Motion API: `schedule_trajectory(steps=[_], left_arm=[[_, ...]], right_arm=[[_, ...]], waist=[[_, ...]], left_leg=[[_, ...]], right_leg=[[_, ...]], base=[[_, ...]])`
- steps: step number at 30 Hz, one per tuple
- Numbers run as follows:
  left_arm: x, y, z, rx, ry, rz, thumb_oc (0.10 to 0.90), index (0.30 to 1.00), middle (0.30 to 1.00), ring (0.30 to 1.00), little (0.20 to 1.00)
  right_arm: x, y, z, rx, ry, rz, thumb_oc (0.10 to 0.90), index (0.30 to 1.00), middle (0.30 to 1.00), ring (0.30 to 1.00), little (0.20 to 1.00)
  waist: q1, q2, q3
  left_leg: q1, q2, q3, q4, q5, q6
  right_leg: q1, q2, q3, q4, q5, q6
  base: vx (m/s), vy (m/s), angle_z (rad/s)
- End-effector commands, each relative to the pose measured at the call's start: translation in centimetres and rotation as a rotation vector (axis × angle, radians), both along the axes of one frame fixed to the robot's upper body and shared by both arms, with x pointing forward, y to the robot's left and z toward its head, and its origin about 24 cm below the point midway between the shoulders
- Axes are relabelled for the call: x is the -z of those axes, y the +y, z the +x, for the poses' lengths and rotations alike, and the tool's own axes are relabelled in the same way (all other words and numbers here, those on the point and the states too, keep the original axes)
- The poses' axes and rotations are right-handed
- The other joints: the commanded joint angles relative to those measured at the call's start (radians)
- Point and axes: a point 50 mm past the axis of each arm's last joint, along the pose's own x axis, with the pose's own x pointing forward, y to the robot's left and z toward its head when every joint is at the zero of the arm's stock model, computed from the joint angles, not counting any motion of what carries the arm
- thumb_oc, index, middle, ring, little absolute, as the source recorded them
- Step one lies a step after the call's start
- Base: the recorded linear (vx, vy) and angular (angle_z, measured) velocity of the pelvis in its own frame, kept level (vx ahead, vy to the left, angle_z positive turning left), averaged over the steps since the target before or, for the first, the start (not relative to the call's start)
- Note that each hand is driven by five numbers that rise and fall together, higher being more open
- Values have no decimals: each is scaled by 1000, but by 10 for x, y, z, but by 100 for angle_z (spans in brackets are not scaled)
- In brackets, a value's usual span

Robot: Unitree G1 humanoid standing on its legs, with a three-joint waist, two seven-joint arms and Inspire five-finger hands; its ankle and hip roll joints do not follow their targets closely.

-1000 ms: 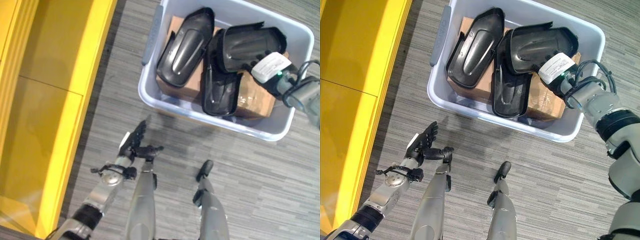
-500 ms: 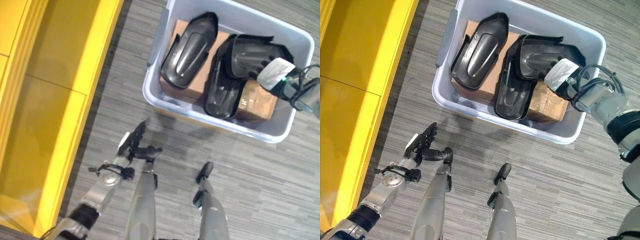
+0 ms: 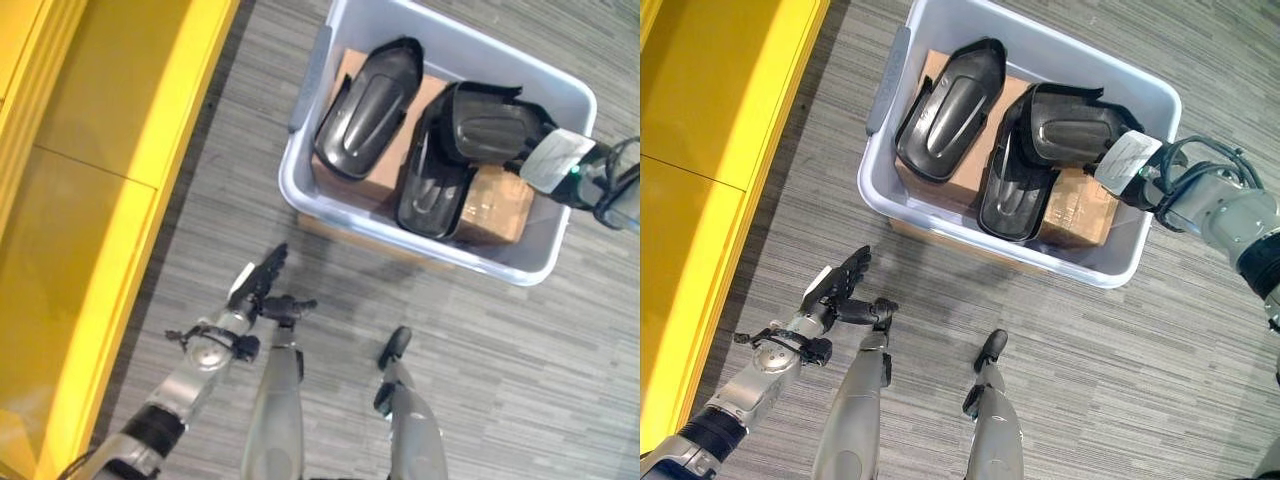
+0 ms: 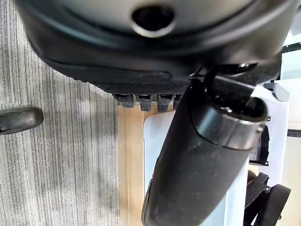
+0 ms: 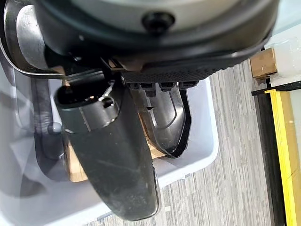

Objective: Move parts from the plastic box to the shelf.

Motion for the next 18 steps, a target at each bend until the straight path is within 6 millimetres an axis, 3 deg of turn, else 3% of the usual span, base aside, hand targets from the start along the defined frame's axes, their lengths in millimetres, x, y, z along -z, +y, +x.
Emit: schedule_trajectory(steps=[1, 2, 3, 4, 6, 7, 9, 13, 14, 16, 18], left_arm=[[-11, -20, -6, 60, -109, -92, 900, 1000, 1000, 1000, 1000], [-10, -23, -6, 61, -109, -104, 900, 1000, 1000, 1000, 1000], [-10, -26, -6, 53, -113, -139, 900, 1000, 1000, 1000, 1000], [-10, -26, -6, 40, -116, -156, 900, 1000, 1000, 1000, 1000], [-10, -25, -6, 34, -116, -161, 900, 1000, 1000, 1000, 1000], [-10, -26, -7, 23, -118, -190, 900, 1000, 1000, 1000, 1000], [-9, -23, -7, 12, -115, -190, 900, 1000, 1000, 1000, 1000], [-5, -18, -13, -19, -96, -226, 900, 1000, 1000, 1000, 1000], [-5, -18, -13, -17, -95, -222, 900, 1000, 1000, 1000, 1000], [-3, -16, -15, -32, -82, -236, 900, 1000, 1000, 1000, 1000], [-3, -16, -15, -31, -79, -241, 900, 1000, 1000, 1000, 1000]], right_arm=[[-69, -29, -25, 77, -255, 130, 900, 1000, 1000, 1000, 1000], [-74, -28, -26, 65, -277, 170, 900, 1000, 1000, 1000, 1000], [-88, -30, -29, 48, -368, 365, 900, 1000, 1000, 1000, 1000], [-93, -29, -31, 22, -421, 515, 900, 1000, 1000, 1000, 1000], [-91, -29, -32, 3, -443, 605, 900, 1000, 1000, 1000, 1000], [-99, -27, -33, -69, -529, 937, 900, 1000, 1000, 1000, 1000], [-96, -27, -35, -96, -536, 1019, 900, 1000, 1000, 1000, 1000], [-101, -15, -44, -290, -531, 1443, 900, 1000, 1000, 1000, 1000], [-99, -16, -45, -287, -532, 1447, 900, 1000, 1000, 1000, 1000], [-93, -19, -44, -326, -516, 1692, 900, 1000, 1000, 1000, 1000], [-91, -20, -43, -340, -505, 1794, 900, 1000, 1000, 1000, 1000]], waist=[[0, 37, -48], [-7, 47, -50], [-22, 70, -48], [-28, 75, -48], [-28, 69, -49], [-36, 72, -48], [-33, 61, -52], [-49, 53, -49], [-45, 50, -51], [-50, 40, -46], [-49, 35, -46]], left_leg=[[80, 25, -19, -85, 19, -24], [82, 25, -20, -86, 20, -23], [83, 25, -19, -86, 21, -20], [83, 26, -19, -86, 23, -19], [82, 26, -19, -86, 23, -18], [82, 27, -17, -89, 24, -16], [82, 26, -16, -94, 28, -14], [88, 31, -12, -98, 28, -12], [87, 30, -12, -99, 29, -12], [92, 34, -10, -92, 22, -11], [92, 35, -11, -91, 22, -11]], right_leg=[[102, -44, 26, 130, -120, 71], [102, -44, 26, 130, -120, 70], [101, -42, 27, 134, -119, 69], [100, -42, 27, 135, -118, 68], [99, -42, 28, 137, -118, 68], [99, -40, 27, 137, -116, 67], [96, -40, 28, 134, -111, 67], [97, -36, 30, 133, -100, 67], [96, -36, 30, 132, -100, 67], [103, -33, 34, 134, -97, 67], [103, -32, 35, 133, -95, 67]], base=[[0, 0, 0], [-13, 1, -5], [-14, 1, -6], [0, 0, 0], [0, 0, 0], [-8, -5, -4], [-4, -1, -2], [8, -1, -2], [0, 0, 0], [0, 0, 0], [11, -5, -4]])
